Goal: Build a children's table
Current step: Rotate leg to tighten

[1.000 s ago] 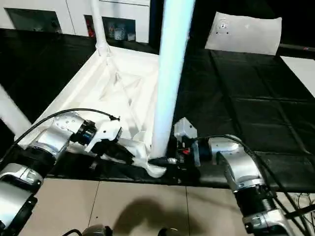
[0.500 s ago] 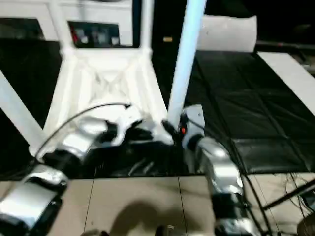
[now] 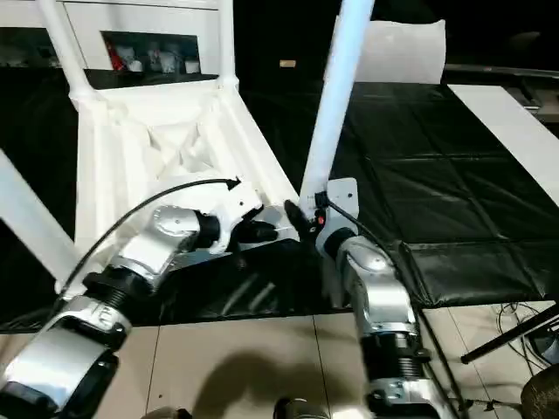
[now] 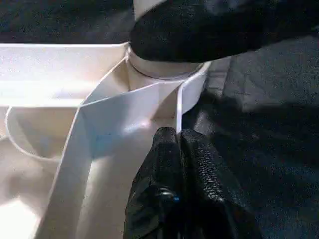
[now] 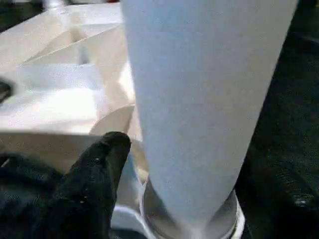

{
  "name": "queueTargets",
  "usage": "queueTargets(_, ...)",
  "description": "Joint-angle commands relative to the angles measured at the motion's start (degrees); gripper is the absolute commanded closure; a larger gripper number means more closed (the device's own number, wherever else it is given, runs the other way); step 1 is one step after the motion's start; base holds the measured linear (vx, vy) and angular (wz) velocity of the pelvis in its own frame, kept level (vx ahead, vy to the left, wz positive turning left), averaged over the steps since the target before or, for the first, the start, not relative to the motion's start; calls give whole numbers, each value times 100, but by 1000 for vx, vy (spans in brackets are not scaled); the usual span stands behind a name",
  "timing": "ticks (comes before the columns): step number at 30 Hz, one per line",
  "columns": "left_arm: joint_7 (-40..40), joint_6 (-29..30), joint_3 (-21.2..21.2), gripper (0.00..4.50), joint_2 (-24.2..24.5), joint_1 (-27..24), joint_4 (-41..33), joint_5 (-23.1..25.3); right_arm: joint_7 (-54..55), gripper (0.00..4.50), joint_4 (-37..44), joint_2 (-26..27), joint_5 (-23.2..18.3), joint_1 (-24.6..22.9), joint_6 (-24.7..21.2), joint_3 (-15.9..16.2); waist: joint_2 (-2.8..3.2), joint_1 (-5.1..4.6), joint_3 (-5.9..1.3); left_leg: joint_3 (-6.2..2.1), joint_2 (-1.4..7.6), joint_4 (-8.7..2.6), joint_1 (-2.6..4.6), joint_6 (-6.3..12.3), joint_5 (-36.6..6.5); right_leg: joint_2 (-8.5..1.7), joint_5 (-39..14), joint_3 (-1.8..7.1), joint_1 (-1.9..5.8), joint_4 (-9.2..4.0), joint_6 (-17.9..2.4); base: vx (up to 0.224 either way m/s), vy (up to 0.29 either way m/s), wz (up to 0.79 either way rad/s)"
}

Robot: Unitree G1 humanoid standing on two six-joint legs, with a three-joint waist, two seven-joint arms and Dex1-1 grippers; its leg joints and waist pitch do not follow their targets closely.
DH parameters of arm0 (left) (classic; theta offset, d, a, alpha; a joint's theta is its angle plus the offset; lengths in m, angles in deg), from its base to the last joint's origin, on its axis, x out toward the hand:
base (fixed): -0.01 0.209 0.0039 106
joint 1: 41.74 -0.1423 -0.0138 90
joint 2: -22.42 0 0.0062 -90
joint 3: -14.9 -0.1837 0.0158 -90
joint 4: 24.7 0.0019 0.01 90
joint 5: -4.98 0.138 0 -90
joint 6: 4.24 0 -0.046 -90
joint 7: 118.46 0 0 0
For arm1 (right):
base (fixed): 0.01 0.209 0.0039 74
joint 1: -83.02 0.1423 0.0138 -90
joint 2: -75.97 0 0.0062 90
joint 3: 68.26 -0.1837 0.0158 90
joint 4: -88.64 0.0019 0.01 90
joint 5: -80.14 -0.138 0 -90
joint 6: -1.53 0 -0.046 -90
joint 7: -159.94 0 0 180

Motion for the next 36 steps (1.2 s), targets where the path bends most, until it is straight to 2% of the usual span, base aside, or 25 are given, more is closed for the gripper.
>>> queueTargets(1,-81,-204,15,450,84,-22,-111,-102,-702,95,185,7,-220,-95,48,505,-27,55,-341,-61,198,-343,-5,490,-1228,-481,-2161,280,292,-420,-871,0,0,0)
queueTargets(6,-1088,-600,-136,450,571,-131,-116,-182,-1833,49,293,-703,-359,-157,165,505,-48,82,-382,-37,190,-290,-56,625,-819,-459,-1458,295,325,-302,-1084,0,0,0)
queueTargets(8,-1243,-692,-173,450,633,-135,-100,-186,-1975,35,310,-801,-381,-163,186,526,-25,83,-388,-33,214,-280,-45,695,-752,-450,-1214,287,307,-269,-1185,0,0,0)
queueTargets(11,-2080,-1241,-354,450,916,-134,50,-205,-2674,23,315,-1232,-514,-163,325,669,11,104,-390,-33,236,-282,-14,687,-804,-447,-1038,289,304,-246,-1336,0,0,0)
queueTargets(14,-2395,-1294,-387,450,1002,-113,95,-269,-3035,23,322,-1373,-630,-161,312,706,11,159,-385,-27,254,-288,8,657,-881,-458,-986,293,297,-232,-1419,0,0,0)
queueTargets(15,-2687,-1409,-457,450,1084,-39,211,-270,-3522,23,337,-1550,-768,-166,251,779,23,172,-388,-27,254,-286,10,636,-893,-466,-995,295,301,-230,-1425,0,0,0)
queueTargets(16,-2778,-1492,-495,450,1114,-10,259,-249,-3677,23,323,-1614,-779,-161,271,822,34,221,-389,-12,260,-281,41,637,-945,-458,-1026,293,294,-244,-1432,0,0,0)
queueTargets(18,-2907,-1619,-550,450,1158,33,330,-217,-3897,23,297,-1704,-789,-152,308,888,37,279,-385,-7,282,-289,29,585,-951,-452,-1040,284,301,-225,-1421,0,0,0)
queueTargets(23,-3384,-1859,-717,450,1261,97,404,-168,-4393,75,192,-1901,-823,-54,261,1101,17,379,-401,-7,275,-280,23,476,-926,-472,-1203,281,314,-220,-1348,0,0,0)
queueTargets(27,-3576,-1995,-767,450,1289,128,483,-145,-4557,97,108,-1960,-856,12,272,1174,25,415,-410,-4,273,-274,27,468,-885,-468,-1146,279,305,-212,-1354,0,0,0)
queueTargets(28,-3651,-2048,-787,450,1297,141,515,-137,-4609,111,59,-1970,-855,47,293,1198,40,435,-415,-7,280,-276,34,452,-873,-473,-1117,281,308,-202,-1364,0,0,0)
queueTargets(30,-3726,-2080,-805,450,1297,154,536,-142,-4626,136,-35,-1951,-821,105,358,1220,29,469,-425,-1,276,-266,35,449,-833,-471,-1039,282,307,-193,-1389,0,0,0)
queueTargets(32,-3780,-2108,-822,450,1289,174,561,-152,-4642,141,-117,-1928,-795,160,394,1232,30,489,-432,0,276,-264,36,441,-797,-469,-962,281,312,-178,-1404,0,0,0)
queueTargets(34,-3796,-2114,-835,450,1274,185,563,-152,-4615,174,-189,-1888,-777,209,414,1231,31,485,-435,-5,274,-263,27,440,-772,-469,-893,275,317,-165,-1425,0,0,0)
queueTargets(36,-3820,-2134,-852,450,1256,202,578,-151,-4591,180,-261,-1835,-747,260,442,1227,29,482,-439,-5,272,-258,19,437,-760,-472,-863,274,323,-157,-1439,0,0,0)
